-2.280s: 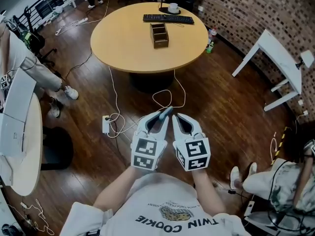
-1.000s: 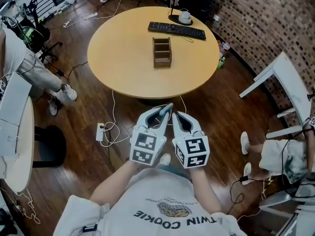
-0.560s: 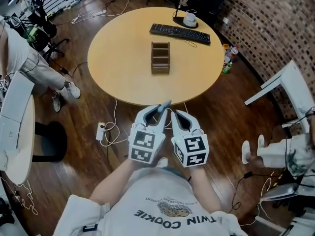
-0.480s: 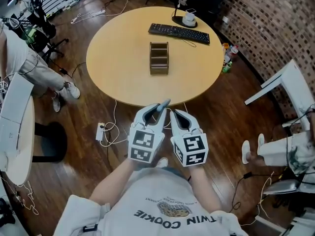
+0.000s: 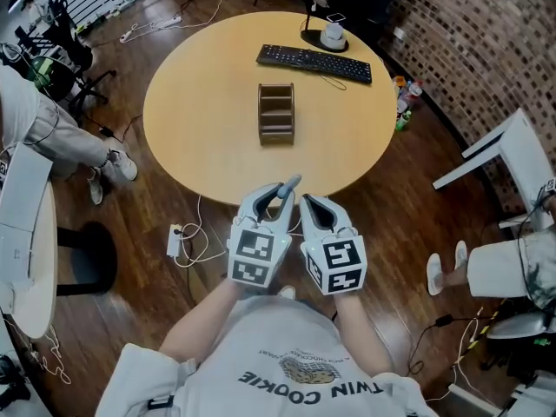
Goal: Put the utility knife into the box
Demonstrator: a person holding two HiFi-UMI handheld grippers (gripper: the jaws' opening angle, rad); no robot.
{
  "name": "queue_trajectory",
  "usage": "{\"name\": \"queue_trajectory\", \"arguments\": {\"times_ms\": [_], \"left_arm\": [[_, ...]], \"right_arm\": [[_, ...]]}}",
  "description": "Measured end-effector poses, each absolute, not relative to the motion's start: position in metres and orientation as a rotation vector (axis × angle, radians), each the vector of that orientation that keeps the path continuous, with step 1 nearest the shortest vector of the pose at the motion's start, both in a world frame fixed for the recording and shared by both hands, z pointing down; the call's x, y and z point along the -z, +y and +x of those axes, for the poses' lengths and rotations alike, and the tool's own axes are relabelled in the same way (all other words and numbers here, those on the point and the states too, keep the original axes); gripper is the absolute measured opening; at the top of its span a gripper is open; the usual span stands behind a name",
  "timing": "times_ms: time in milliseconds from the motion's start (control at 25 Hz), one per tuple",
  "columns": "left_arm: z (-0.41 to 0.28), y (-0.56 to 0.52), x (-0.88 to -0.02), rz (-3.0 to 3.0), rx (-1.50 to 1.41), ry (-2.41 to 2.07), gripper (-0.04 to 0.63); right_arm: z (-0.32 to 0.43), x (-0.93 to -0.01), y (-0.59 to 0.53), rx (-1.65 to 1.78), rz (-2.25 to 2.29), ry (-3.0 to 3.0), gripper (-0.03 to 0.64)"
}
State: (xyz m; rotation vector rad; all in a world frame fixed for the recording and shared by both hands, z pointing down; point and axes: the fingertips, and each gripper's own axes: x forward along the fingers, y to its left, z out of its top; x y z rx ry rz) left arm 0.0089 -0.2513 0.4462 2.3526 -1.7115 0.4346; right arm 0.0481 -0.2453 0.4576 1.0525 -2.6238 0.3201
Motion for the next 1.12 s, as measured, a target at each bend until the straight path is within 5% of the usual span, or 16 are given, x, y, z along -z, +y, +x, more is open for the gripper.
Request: {"name": "queue_trajectory", "arguments": {"times_ms": [1120], "left_arm": [[-0.082,-0.402,-0.495,2.554,-0.828,-1.448,0.072]], "right_arm": [[-0.027,-0.484,-0.384,-0.391,1.211,-2.488,0.002]]}}
